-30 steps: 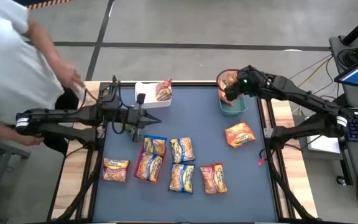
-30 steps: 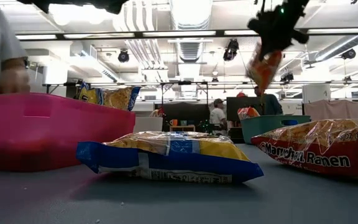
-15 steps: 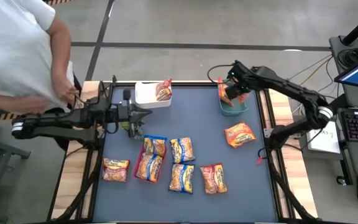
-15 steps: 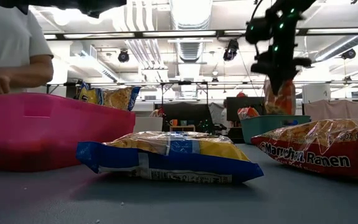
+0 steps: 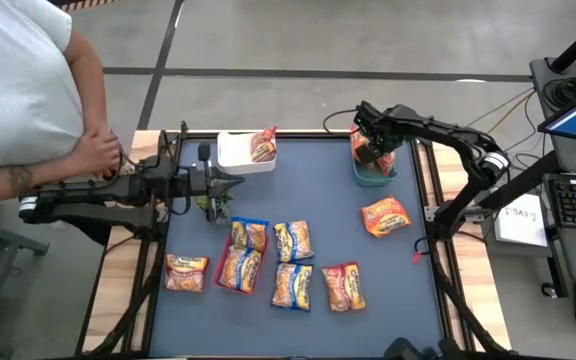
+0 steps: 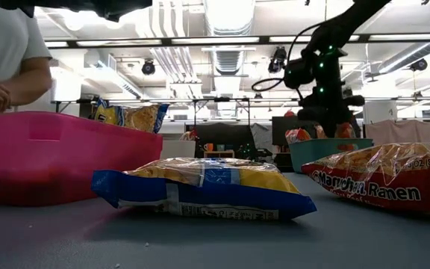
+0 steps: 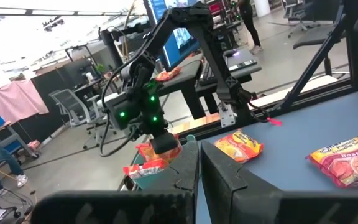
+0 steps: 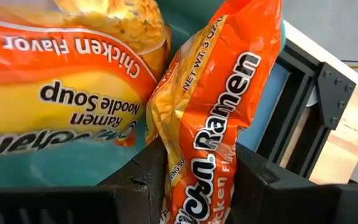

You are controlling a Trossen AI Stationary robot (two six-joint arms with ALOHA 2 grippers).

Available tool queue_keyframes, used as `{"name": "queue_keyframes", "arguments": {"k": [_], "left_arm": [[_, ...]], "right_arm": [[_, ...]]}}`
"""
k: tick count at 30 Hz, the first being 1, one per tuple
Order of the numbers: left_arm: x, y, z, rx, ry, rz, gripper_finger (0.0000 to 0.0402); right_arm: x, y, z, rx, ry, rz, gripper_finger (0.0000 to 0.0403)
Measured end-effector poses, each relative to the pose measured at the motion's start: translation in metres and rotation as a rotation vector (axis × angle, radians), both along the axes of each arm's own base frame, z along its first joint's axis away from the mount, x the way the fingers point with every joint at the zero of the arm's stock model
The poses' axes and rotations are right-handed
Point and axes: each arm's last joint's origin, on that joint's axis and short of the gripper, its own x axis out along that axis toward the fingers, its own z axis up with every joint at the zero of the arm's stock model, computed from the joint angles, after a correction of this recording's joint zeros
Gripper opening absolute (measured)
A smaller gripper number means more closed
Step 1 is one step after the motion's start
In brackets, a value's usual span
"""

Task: Sort Maruchan noodles
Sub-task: Put the left orange noodle pack into the green bin

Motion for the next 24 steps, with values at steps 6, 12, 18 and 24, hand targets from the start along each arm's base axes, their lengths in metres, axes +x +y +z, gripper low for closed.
{"name": "queue_keyframes", "arguments": {"k": [6, 12, 18, 24], "left_arm": [[0.001, 0.0, 0.0, 0.003, 0.003, 0.0, 0.0], [0.001, 0.0, 0.0, 0.004, 0.003, 0.0, 0.0], [0.001, 0.0, -0.001, 0.004, 0.004, 0.0, 0.0], [0.001, 0.0, -0.001, 0.004, 0.004, 0.0, 0.0]], "right_arm": [[0.002, -0.004, -0.003, -0.048, 0.033, -0.007, 0.0146], [-0.004, -0.007, 0.003, -0.094, 0.06, -0.021, 0.0163], [-0.01, -0.01, 0.004, -0.092, 0.065, -0.022, 0.0159], [-0.014, -0.009, 0.008, -0.086, 0.074, -0.014, 0.0155]]}}
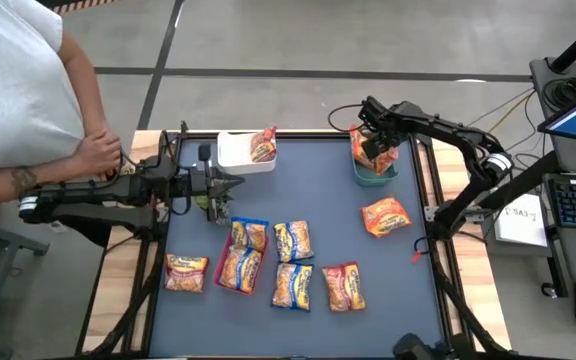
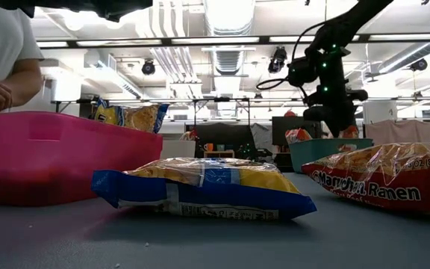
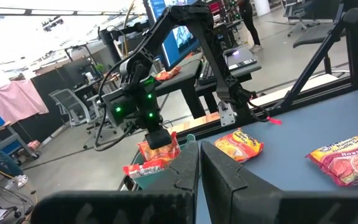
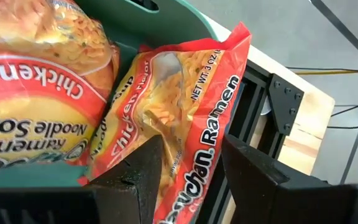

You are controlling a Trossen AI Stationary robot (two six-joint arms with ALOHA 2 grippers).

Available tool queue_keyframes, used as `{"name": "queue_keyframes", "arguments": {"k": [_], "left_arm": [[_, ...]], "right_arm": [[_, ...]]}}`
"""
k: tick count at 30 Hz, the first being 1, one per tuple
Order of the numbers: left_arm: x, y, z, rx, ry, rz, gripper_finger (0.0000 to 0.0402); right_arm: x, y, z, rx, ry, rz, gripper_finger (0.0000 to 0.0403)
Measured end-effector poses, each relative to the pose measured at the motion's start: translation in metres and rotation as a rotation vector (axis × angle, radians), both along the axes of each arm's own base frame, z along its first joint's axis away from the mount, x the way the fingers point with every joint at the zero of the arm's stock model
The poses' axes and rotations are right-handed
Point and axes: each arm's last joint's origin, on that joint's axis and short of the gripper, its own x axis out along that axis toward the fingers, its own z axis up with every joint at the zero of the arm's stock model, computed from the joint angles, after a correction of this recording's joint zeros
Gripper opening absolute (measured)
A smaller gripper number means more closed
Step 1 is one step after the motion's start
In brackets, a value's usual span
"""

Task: Sort Maruchan noodles
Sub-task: Put the left orange noodle pack into the green bin, then put the top blue noodle pack into the red bin

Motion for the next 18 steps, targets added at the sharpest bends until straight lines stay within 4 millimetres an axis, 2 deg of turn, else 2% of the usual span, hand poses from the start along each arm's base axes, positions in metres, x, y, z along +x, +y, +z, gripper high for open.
{"name": "queue_keyframes", "arguments": {"k": [10, 18], "left_arm": [[0.0, 0.0, 0.0, -0.002, 0.0, 0.0, 0.0], [0.0, 0.0, 0.0, -0.053, -0.006, 0.0, 0.0]], "right_arm": [[-0.007, 0.008, 0.019, -0.049, -0.038, 0.021, 0.0153], [-0.019, 0.026, 0.053, -0.146, -0.142, 0.022, 0.0154]]}}
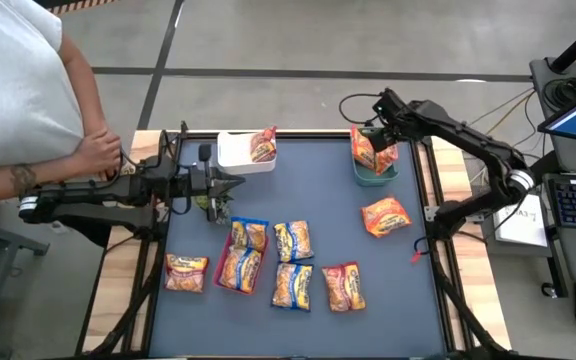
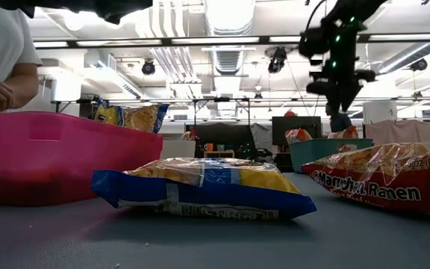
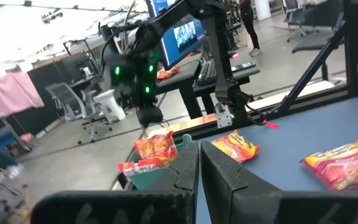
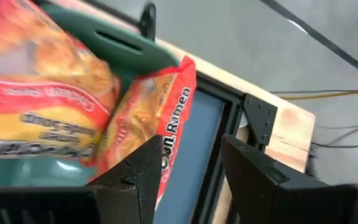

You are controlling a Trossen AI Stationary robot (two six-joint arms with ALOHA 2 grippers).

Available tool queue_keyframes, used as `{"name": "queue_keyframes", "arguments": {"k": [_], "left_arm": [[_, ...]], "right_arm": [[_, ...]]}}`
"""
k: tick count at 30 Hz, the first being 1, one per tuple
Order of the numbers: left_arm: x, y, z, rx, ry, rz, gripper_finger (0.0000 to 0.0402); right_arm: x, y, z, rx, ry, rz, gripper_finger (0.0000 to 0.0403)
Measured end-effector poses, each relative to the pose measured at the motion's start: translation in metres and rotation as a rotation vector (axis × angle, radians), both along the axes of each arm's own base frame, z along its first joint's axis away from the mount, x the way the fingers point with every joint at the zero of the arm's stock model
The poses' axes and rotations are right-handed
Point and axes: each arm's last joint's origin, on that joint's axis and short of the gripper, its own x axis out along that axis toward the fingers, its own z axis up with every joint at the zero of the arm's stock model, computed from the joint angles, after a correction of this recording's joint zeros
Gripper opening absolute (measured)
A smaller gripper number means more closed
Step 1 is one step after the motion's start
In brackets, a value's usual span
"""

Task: Sort Maruchan noodles
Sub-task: Put the top blue noodle pack into the red bin

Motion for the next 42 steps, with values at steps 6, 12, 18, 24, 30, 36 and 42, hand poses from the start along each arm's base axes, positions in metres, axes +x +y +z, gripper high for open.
{"name": "queue_keyframes", "arguments": {"k": [6, 12, 18, 24, 30, 36, 42], "left_arm": [[0.005, -0.001, -0.012, -0.116, 0.02, -0.059, 0.0], [0.017, -0.005, -0.028, -0.184, -0.012, -0.187, 0.0], [0.023, -0.004, -0.03, -0.235, 0.008, -0.183, 0.0], [0.027, -0.004, -0.031, -0.286, 0.018, -0.18, 0.0], [0.032, -0.003, -0.035, -0.311, 0.041, -0.176, 0.0], [0.039, -0.002, -0.043, -0.344, 0.072, -0.168, 0.0], [0.047, -0.001, -0.045, -0.364, 0.052, -0.17, 0.0]], "right_arm": [[0.0, 0.037, 0.031, -0.026, -0.218, 0.09, 0.0151], [0.015, 0.094, 0.037, -0.141, -0.448, 0.315, 0.0151], [0.031, 0.149, 0.012, -0.189, -0.702, 0.568, 0.0148], [0.04, 0.181, -0.008, -0.173, -0.853, 0.698, 0.0148], [0.056, 0.194, -0.018, -0.133, -0.919, 0.714, 0.0148], [0.079, 0.205, -0.041, -0.054, -0.85, 0.812, 0.0148], [0.111, 0.209, -0.061, 0.003, -0.814, 0.966, 0.0148]]}}
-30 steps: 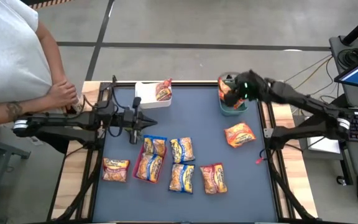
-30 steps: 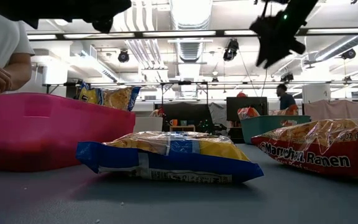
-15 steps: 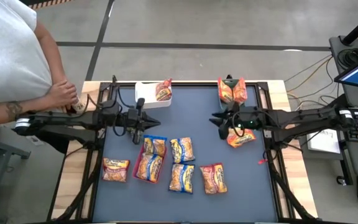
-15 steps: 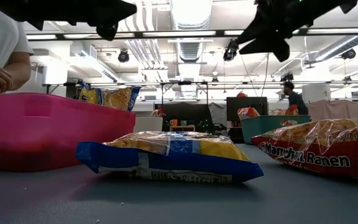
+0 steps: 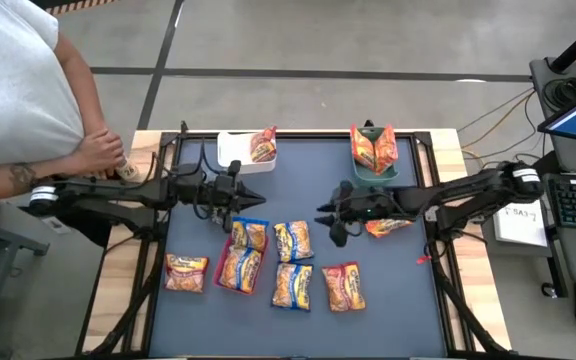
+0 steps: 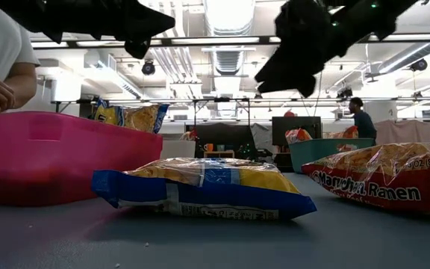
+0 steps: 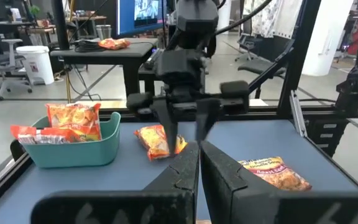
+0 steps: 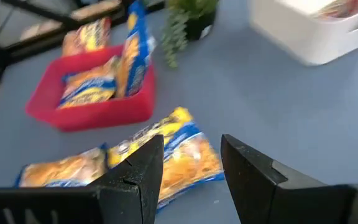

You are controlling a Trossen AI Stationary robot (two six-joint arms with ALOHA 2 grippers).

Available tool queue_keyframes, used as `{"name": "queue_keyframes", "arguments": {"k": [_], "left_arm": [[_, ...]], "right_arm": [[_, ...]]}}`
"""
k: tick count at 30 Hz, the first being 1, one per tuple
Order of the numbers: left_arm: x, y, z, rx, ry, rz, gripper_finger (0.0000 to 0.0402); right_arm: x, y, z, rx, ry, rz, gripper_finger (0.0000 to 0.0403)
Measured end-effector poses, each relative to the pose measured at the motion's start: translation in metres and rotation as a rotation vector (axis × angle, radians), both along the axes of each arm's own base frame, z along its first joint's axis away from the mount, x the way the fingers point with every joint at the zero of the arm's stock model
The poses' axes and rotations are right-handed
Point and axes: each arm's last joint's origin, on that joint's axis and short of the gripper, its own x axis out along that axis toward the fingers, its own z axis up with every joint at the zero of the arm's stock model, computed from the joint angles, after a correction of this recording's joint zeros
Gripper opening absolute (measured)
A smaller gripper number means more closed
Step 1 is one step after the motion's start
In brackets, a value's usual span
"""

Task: Sort Maruchan noodles
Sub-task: Put the top blue noodle pack into the red bin

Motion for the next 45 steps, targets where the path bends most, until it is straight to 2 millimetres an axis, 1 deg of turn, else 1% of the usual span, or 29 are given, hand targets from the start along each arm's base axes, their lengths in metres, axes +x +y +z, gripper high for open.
{"name": "queue_keyframes", "arguments": {"k": [5, 8, 11, 15, 19, 23, 26, 29, 32, 36, 37, 39, 41, 43, 45], "left_arm": [[0.002, 0.0, 0.0, 0.002, -0.01, 0.0, 0.0], [0.003, 0.0, -0.001, 0.002, -0.007, 0.0, 0.0], [0.003, 0.0, -0.001, 0.008, -0.011, 0.0, 0.0], [0.003, 0.0, 0.0, 0.011, -0.016, 0.0, 0.0], [0.003, 0.0, 0.0, 0.015, -0.019, 0.0, 0.0], [0.003, 0.0, 0.0, 0.015, -0.018, 0.0, 0.0], [0.003, 0.0, 0.0, 0.015, -0.018, 0.0, 0.0], [0.003, 0.0, 0.0, 0.015, -0.018, 0.0, 0.0], [0.003, 0.0, 0.0, 0.01, -0.017, 0.0, 0.0], [0.003, 0.0, 0.0, -0.013, -0.014, 0.001, 0.0], [0.003, 0.0, 0.0, -0.017, -0.014, 0.002, 0.0], [0.003, 0.0, 0.0, -0.023, -0.013, 0.002, 0.0], [0.003, 0.0, 0.0, -0.026, -0.013, 0.002, 0.0], [0.003, 0.0, 0.0, -0.028, -0.013, 0.002, 0.0], [0.003, 0.0, -0.001, -0.037, -0.012, 0.003, 0.0]], "right_arm": [[0.026, -0.001, -0.003, 0.043, 0.029, 0.09, 0.0148], [0.04, 0.0, -0.01, 0.039, 0.057, 0.13, 0.0148], [0.055, 0.001, -0.019, 0.037, 0.085, 0.138, 0.0148], [0.072, 0.002, -0.036, 0.039, 0.157, 0.137, 0.0141], [0.082, 0.002, -0.053, 0.042, 0.286, 0.137, 0.0112], [0.089, 0.002, -0.066, 0.046, 0.389, 0.131, 0.006], [0.095, 0.003, -0.071, 0.047, 0.412, 0.132, 0.002], [0.099, 0.003, -0.073, 0.035, 0.418, 0.125, 0.0013], [0.097, -0.001, -0.072, -0.032, 0.468, 0.052, 0.0013], [0.083, -0.011, -0.07, -0.159, 0.634, -0.081, 0.0012], [0.08, -0.012, -0.067, -0.174, 0.653, -0.093, 0.0012], [0.075, -0.011, -0.052, -0.169, 0.635, -0.11, 0.0012], [0.066, -0.009, -0.039, -0.151, 0.631, -0.123, 0.0012], [0.052, -0.005, -0.037, -0.143, 0.67, -0.131, 0.0012], [0.04, -0.001, -0.033, -0.131, 0.662, -0.138, 0.0012]]}}
